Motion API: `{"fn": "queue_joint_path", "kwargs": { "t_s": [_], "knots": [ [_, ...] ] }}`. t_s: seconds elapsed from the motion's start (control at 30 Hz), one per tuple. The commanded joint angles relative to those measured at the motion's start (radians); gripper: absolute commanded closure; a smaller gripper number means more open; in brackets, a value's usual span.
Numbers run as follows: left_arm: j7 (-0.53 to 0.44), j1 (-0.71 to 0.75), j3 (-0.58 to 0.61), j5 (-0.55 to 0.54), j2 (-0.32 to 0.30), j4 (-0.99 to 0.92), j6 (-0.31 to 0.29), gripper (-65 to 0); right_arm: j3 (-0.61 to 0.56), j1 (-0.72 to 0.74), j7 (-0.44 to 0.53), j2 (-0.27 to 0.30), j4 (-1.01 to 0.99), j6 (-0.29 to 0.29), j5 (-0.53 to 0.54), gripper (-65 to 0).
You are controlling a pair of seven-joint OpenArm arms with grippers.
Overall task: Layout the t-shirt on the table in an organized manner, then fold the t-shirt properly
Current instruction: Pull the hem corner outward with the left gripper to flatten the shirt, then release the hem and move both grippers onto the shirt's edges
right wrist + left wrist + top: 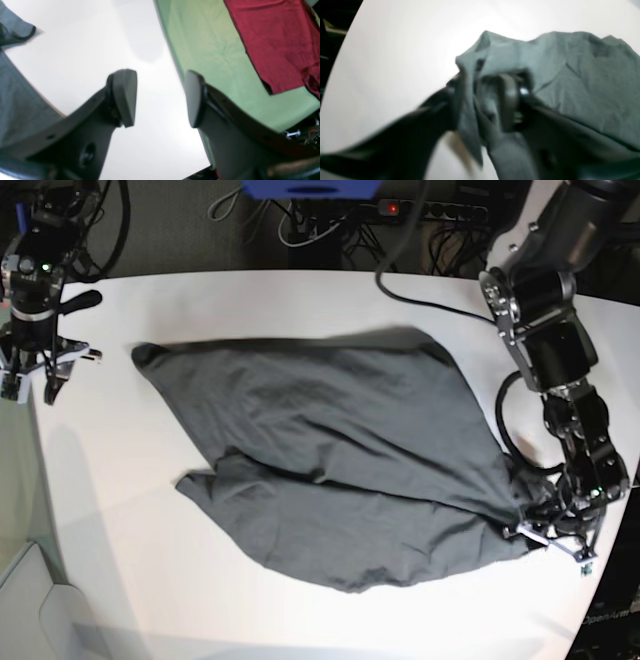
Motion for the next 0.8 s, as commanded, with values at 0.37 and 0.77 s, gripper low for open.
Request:
{"fn": "queue_joint_path", "kwargs": {
  "t_s": [0.37, 0.77],
  "knots": [
    [-0.051, 0.045, 0.007, -0.015, 0.015, 0.113, 0.001, -59.0, -0.097, -0.010, 0.024, 0.012, 0.023, -0.005, 0.002, -31.8],
    [-0.246, -0.093, 0.198, -0.012, 0.104, -0.237, 0.001, -59.0, -0.379, -0.062, 0.024, 0.018, 0.028, -0.005, 0.002, -32.1]
  ]
}}
